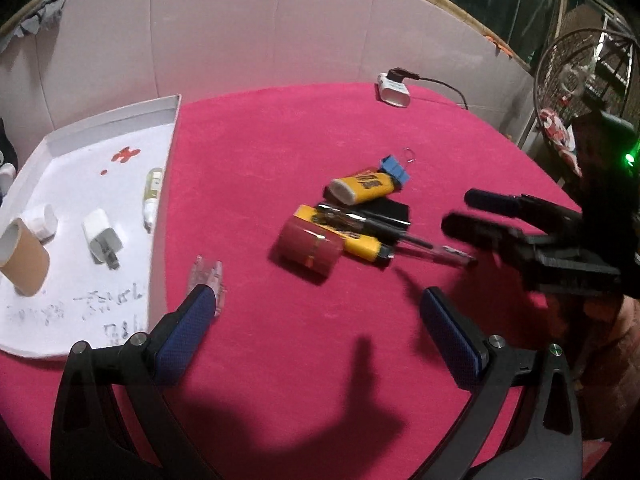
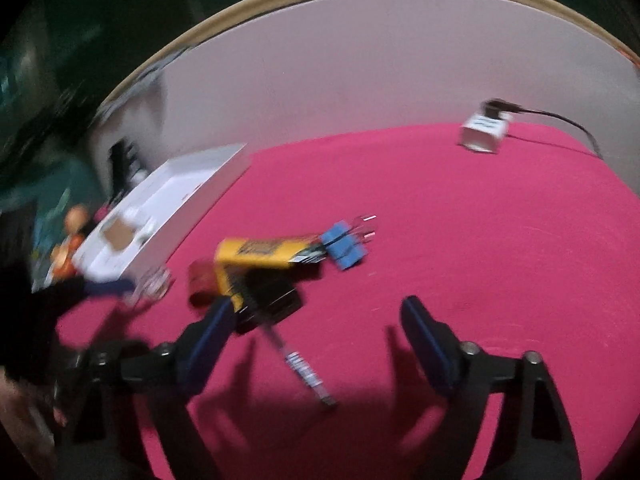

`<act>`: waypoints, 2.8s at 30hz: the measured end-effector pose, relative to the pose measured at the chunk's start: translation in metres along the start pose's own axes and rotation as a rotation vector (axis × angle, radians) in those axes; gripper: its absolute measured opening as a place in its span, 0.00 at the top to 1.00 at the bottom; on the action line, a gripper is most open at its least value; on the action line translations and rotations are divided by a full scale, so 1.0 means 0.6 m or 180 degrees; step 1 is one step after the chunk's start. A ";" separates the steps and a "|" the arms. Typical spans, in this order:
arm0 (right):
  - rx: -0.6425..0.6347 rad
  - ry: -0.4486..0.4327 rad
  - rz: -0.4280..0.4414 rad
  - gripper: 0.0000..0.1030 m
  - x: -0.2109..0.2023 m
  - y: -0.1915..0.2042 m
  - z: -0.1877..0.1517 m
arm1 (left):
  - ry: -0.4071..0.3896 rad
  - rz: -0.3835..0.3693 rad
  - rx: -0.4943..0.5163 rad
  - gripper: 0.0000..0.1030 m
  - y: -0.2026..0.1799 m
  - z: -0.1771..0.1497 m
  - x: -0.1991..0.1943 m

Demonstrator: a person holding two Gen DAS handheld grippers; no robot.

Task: Organize rigid objects
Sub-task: 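Move both open tools toward the pen and lighters on the pink cloth, then grasp the black pen with the right tool while the left tool grasps the red cylindrical case, then carry the pen in the right tool while the left tool carries the red case to the tray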

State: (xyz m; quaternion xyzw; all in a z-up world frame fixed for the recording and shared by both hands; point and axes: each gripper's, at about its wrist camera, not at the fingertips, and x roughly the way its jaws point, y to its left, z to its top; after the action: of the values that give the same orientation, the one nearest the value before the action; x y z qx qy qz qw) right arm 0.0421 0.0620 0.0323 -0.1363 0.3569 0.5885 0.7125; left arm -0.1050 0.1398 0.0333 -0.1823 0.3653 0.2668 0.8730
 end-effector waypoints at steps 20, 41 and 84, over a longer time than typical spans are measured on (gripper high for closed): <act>-0.0295 0.0413 -0.0113 0.88 0.009 0.003 -0.025 | 0.0171 0.0025 0.0193 0.06 -0.003 0.022 0.053; 0.0566 0.0337 0.0009 0.91 -0.035 -0.099 -0.046 | 0.0086 0.0098 0.0551 0.61 -0.029 0.009 0.077; -0.0302 0.0294 -0.0121 0.60 -0.028 0.079 -0.072 | -0.0096 0.0190 -0.0183 0.61 0.018 -0.086 -0.029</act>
State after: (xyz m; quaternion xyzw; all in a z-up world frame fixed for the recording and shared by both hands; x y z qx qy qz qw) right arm -0.0178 0.0358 0.0239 -0.2036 0.3585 0.5843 0.6990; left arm -0.1498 0.1163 0.0102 -0.1922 0.3495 0.3059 0.8645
